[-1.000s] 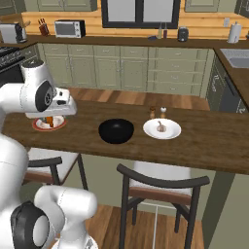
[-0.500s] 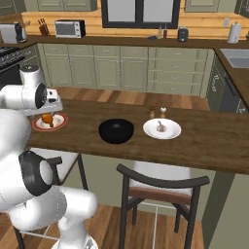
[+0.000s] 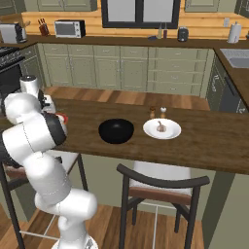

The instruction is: Pick the chicken drumstick and garlic from their plates and place them in the bowl. Then put the bowl in the fridge.

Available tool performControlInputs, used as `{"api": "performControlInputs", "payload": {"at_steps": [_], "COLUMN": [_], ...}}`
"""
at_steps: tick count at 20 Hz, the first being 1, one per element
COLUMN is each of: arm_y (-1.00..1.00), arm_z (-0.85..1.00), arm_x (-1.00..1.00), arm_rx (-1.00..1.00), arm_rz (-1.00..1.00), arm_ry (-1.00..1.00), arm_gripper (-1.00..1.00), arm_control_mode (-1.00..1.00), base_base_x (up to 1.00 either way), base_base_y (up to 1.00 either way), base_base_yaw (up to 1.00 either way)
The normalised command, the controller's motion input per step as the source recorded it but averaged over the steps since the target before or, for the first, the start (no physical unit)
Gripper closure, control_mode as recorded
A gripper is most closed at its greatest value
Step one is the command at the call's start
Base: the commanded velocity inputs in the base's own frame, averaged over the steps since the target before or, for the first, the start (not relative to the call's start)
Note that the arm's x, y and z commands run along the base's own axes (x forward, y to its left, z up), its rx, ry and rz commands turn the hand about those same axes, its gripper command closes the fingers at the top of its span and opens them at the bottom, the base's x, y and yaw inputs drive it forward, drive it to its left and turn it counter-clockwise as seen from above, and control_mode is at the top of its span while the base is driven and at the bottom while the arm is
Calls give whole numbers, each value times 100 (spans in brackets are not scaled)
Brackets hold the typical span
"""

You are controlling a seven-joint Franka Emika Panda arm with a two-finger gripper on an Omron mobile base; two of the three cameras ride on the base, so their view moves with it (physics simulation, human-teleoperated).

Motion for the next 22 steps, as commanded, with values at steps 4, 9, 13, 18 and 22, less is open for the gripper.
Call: {"api": "performControlInputs", "payload": {"at_steps": [4, 9, 13, 18, 22], "arm_y": [15, 7, 15, 16, 4], "arm_z": [-51, -38, -39, -43, -31], "arm_x": [63, 53, 36, 31, 65], "arm_rx": [0, 0, 0, 0, 0], "arm_rz": [0, 0, 0, 0, 0], "arm_ry": [3, 5, 0, 0, 3], "arm_gripper": [-100, -100, -100, -100, -100], "arm_control_mode": [-100, -100, -100, -100, -100], "base_base_x": [0, 0, 0, 0, 0], "base_base_y": [0, 0, 0, 0, 0], "base_base_yaw": [0, 0, 0, 0, 0]}}
